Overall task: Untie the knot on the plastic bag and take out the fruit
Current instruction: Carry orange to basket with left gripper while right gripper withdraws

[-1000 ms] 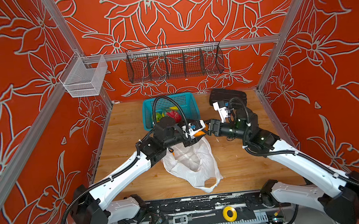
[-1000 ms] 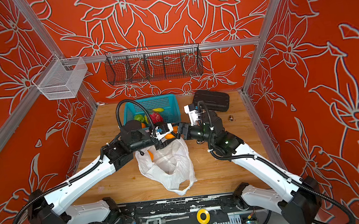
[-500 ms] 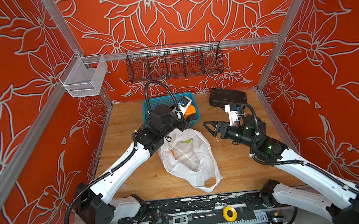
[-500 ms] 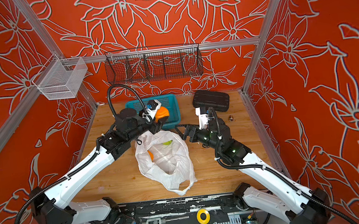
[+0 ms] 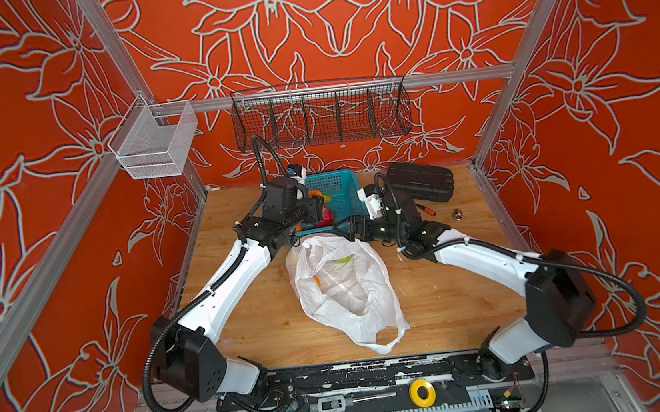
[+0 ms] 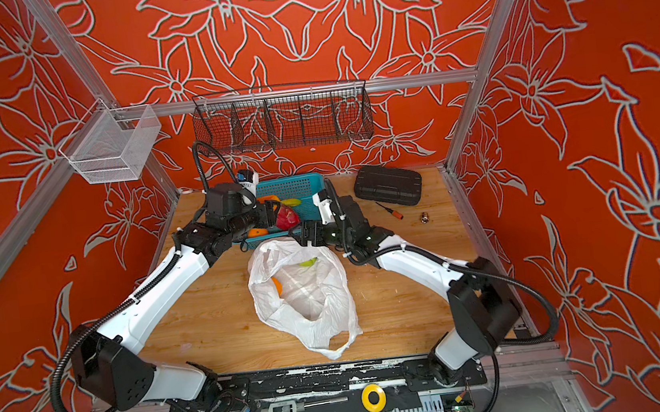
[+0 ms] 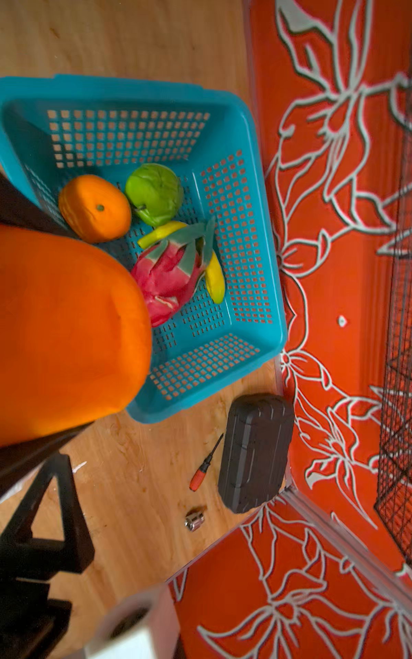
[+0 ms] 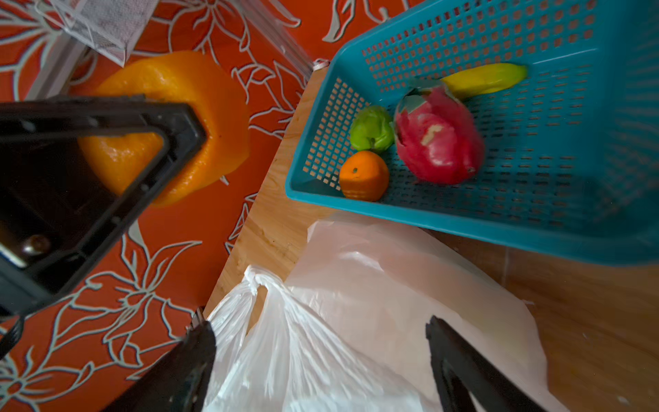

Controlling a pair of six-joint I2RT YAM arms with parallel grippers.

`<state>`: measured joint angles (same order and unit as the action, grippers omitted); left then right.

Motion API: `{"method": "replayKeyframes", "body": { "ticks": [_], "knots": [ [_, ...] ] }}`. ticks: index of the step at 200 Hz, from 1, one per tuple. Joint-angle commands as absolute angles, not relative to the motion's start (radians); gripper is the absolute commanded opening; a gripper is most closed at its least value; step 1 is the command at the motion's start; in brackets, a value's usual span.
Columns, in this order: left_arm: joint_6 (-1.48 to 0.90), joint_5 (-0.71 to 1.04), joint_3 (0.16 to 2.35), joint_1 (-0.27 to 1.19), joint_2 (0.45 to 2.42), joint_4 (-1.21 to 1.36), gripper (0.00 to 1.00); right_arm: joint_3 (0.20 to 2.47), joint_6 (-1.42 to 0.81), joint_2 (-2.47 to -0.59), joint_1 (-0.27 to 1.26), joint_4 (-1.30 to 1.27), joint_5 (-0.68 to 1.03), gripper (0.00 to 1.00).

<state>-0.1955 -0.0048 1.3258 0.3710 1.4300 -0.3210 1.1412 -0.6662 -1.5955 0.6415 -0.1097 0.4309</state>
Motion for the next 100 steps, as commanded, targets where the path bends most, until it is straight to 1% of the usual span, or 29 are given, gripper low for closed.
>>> {"method": "replayKeyframes", "body": {
  "ticks": [1,22,42,77,100],
  "knots": [
    [-0.253,0.025,1.332,0.353,1.433,-0.356,0.44,1.186,-0.64,-1.699,0.669,-0.089,0.568,0.88],
    [-0.262,0.033,1.333,0.33,1.447,-0.368,0.44,1.141,-0.639,-1.739,0.69,-0.122,0.62,0.81],
    [-0.264,0.041,1.333,0.313,1.47,-0.369,0.44,1.083,-0.604,-1.736,0.709,-0.098,0.627,0.76],
    [-0.234,0.089,1.331,0.308,1.529,-0.315,0.45,0.98,-0.534,-1.714,0.716,-0.005,0.583,0.71],
    [-0.219,0.159,1.367,0.308,1.604,-0.272,0.46,0.944,-0.508,-1.708,0.716,0.046,0.565,0.7]
  ]
}}
